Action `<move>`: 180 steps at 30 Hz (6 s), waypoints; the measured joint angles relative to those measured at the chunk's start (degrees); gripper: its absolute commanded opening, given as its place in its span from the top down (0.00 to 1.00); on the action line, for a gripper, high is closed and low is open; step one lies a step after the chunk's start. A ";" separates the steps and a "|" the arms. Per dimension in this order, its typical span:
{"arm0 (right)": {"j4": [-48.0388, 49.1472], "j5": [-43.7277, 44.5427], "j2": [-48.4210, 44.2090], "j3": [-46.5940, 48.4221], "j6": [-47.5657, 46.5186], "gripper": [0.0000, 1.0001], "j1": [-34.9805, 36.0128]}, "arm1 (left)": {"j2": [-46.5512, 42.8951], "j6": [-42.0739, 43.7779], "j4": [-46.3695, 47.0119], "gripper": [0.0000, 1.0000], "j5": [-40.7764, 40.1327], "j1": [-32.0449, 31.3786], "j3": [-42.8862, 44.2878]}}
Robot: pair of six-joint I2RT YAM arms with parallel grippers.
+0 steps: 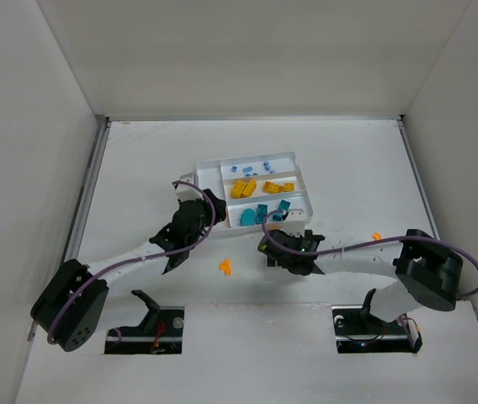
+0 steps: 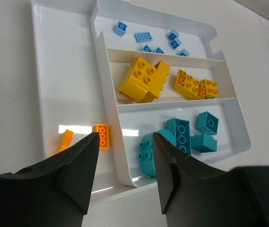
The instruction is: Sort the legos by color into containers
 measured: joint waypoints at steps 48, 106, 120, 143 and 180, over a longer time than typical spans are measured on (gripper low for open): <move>11.10 -3.78 3.10 0.17 -10.95 0.31 0.44 | -7.82 -1.22 0.61 0.52 -2.32 3.50 -4.39; 29.83 -10.82 13.68 24.76 -24.30 0.55 -6.23 | -35.19 -3.45 -31.69 0.55 -12.11 -10.40 -7.28; 23.50 1.53 -34.56 14.27 -24.04 0.73 -12.68 | 17.31 3.23 -9.60 0.51 -8.20 -30.60 21.81; -3.76 1.49 -56.78 12.72 -15.74 0.51 -17.92 | 74.95 12.63 -6.71 0.36 -0.13 -36.13 84.78; -3.82 -1.11 -49.29 17.73 -6.43 0.38 -14.73 | 89.09 18.14 -19.28 0.59 9.31 -33.79 106.42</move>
